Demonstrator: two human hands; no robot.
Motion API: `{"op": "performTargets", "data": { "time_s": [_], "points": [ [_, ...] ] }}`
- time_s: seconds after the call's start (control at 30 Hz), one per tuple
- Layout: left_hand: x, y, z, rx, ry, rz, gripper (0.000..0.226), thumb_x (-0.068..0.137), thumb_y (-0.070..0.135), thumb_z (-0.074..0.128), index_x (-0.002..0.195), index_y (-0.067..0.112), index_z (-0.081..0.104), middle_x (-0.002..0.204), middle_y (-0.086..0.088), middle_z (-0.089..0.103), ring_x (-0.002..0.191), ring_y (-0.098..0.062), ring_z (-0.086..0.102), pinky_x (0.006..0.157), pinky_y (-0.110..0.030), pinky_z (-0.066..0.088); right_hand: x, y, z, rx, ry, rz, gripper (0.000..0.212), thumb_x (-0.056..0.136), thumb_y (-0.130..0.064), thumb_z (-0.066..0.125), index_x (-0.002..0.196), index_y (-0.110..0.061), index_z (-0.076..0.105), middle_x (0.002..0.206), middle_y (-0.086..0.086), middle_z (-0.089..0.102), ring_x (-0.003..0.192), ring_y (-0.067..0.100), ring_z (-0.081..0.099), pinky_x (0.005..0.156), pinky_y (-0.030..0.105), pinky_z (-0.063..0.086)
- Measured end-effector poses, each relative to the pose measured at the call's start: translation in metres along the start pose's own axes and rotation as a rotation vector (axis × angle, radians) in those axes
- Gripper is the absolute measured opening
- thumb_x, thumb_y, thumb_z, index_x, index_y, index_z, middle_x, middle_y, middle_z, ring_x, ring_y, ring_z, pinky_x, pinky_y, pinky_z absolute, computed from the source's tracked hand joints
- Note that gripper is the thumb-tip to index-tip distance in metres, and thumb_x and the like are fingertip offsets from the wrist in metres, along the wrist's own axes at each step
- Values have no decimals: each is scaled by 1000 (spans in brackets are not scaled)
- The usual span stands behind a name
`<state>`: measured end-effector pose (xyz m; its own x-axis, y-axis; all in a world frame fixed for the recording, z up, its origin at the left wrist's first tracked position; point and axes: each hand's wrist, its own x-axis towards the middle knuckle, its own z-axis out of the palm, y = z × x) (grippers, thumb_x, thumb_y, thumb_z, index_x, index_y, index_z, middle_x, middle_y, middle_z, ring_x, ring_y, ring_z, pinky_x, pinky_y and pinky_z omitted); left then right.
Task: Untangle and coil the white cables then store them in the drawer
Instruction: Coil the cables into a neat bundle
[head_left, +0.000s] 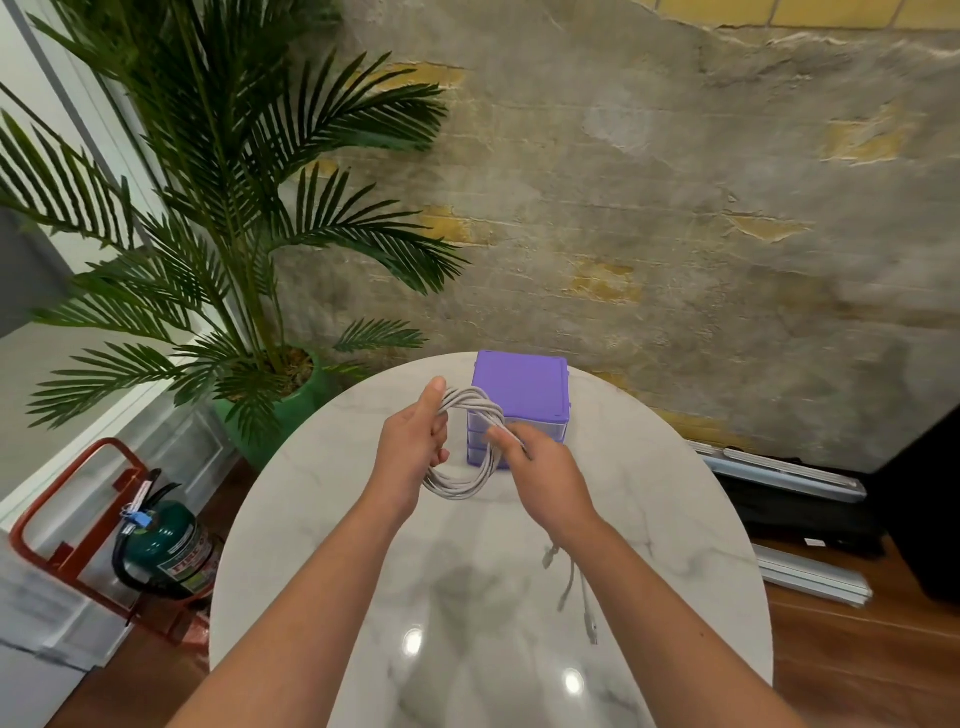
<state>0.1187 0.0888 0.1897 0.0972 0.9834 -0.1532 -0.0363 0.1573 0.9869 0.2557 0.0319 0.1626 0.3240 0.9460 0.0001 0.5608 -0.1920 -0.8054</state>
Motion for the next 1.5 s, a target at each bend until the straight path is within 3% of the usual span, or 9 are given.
{"op": "performTargets", "data": {
  "time_s": [0.27, 0.47, 0.57, 0.77, 0.93, 1.03, 1.17, 1.27, 1.5],
  "points": [
    [-1, -7, -4, 309, -74, 167, 49, 93, 52, 51, 69, 10, 53, 52, -3, 56, 48, -16, 56, 54, -28, 44, 4, 3, -11, 197, 13, 15, 37, 95, -50, 50, 92, -19, 71, 83, 1, 71, 79, 17, 63, 77, 36, 51],
    [-2, -18, -4, 300, 44, 207, 48, 96, 51, 46, 69, 12, 47, 54, 5, 46, 45, -14, 52, 54, -33, 45, 2, -3, -17, 401, -112, 21, 27, 99, -30, 51, 109, -16, 71, 68, -24, 66, 61, -14, 57, 60, 5, 39],
    [-2, -24, -5, 243, 63, 155, 48, 97, 51, 43, 70, 11, 47, 59, 2, 45, 46, -13, 51, 56, -33, 45, 0, -4, -20, 458, -147, 50, 26, 99, -28, 52, 110, -12, 70, 42, -24, 50, 45, -10, 50, 50, 9, 36],
    [1, -42, -14, 310, -66, 121, 34, 100, 46, 37, 88, 20, 56, 65, 4, 61, 73, -18, 61, 65, -18, 42, 2, -5, -14, 372, 8, 142, 45, 100, -49, 38, 99, -21, 73, 71, -16, 63, 74, 3, 57, 65, 16, 40],
    [-1, -38, -14, 228, -308, 130, 22, 97, 27, 54, 119, 28, 51, 94, 2, 69, 79, -19, 72, 70, -28, 52, 5, -4, -15, 147, 174, 44, 58, 101, -46, 38, 59, -9, 50, 55, 5, 48, 57, 19, 43, 58, 37, 36],
    [0, -25, -14, 277, -295, 59, 28, 88, 36, 67, 105, 16, 59, 101, -8, 70, 75, -22, 73, 70, -34, 53, 8, -9, -20, 48, 150, -64, 56, 102, -37, 42, 53, -16, 27, 50, -1, 28, 50, 15, 27, 55, 36, 24],
    [2, -9, -12, 372, -397, -26, 31, 90, 36, 65, 95, 10, 48, 88, -9, 72, 64, -19, 69, 67, -34, 52, 14, -11, -21, -71, 118, -133, 57, 101, -31, 46, 50, -11, 32, 51, 2, 31, 50, 18, 30, 56, 38, 29],
    [1, -1, -7, 383, -554, -60, 16, 99, 24, 52, 104, 13, 40, 86, -5, 67, 66, -16, 63, 65, -25, 49, 17, -11, -24, -44, 83, -134, 55, 100, -30, 48, 55, 1, 43, 53, 8, 36, 52, 20, 31, 56, 38, 30],
    [-5, 0, 4, 284, -528, -38, 15, 101, 27, 47, 107, 16, 38, 80, -4, 49, 64, -12, 43, 58, -20, 43, 18, -12, -34, 272, -49, -46, 14, 93, -23, 47, 100, -22, 59, 63, -3, 46, 58, 11, 42, 60, 29, 36]
  ]
}}
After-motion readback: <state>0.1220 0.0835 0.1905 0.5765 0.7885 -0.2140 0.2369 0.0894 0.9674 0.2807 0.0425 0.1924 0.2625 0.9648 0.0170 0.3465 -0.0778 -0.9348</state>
